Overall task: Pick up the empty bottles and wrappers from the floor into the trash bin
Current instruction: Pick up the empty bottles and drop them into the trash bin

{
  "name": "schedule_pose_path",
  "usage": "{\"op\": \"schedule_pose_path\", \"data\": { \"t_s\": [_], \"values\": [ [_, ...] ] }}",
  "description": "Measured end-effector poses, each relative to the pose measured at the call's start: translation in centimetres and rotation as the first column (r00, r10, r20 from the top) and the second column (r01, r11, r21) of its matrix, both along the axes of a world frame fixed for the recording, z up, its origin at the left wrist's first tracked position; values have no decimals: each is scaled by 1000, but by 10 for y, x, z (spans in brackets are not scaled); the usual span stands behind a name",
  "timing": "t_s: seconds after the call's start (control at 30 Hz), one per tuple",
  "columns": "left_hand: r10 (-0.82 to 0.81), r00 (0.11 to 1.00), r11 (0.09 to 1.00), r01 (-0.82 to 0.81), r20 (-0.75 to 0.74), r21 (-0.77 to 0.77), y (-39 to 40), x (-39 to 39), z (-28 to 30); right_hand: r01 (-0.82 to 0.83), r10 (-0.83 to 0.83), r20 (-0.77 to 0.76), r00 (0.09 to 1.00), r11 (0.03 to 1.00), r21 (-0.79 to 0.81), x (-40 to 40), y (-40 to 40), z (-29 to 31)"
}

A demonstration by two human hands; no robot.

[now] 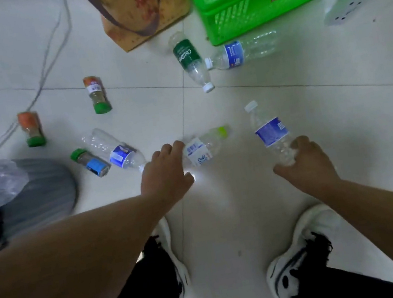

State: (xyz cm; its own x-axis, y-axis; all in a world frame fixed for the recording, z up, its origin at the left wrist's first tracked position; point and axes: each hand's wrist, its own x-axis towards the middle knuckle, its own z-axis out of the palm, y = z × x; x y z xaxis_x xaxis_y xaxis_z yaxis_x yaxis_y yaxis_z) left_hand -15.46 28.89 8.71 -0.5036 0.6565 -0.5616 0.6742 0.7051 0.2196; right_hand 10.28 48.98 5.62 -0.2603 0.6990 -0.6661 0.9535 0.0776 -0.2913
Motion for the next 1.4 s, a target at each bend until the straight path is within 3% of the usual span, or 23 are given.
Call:
{"op": "schedule_pose_path", "data": {
  "t_s": [0.3, 0.57, 0.83, 1.17, 1.4],
  "values": [
    [309, 950, 951, -309, -49, 9, -89, -26, 160, -87, 86, -32, 996, 996, -34, -38, -16, 174],
    [570, 821, 820, -569, -5, 59, -153, -13, 235, -227, 225, -63, 972, 974, -23, -84, -37, 264],
    [742, 670, 663, -739, 24, 121, -222, -26, 268, -386, 384, -50, 922, 921, -54, -151, -85, 302],
    [878, 479, 471, -869, 18, 150, -345, -135, 292, -506, 506, -19, 862, 858, -89, -281, -177, 329],
    [910, 414, 407, -903, 23, 139, -403, -184, 296, -584, 580, -77, 811, 798, -145, -370, -247, 321]
  ]
}}
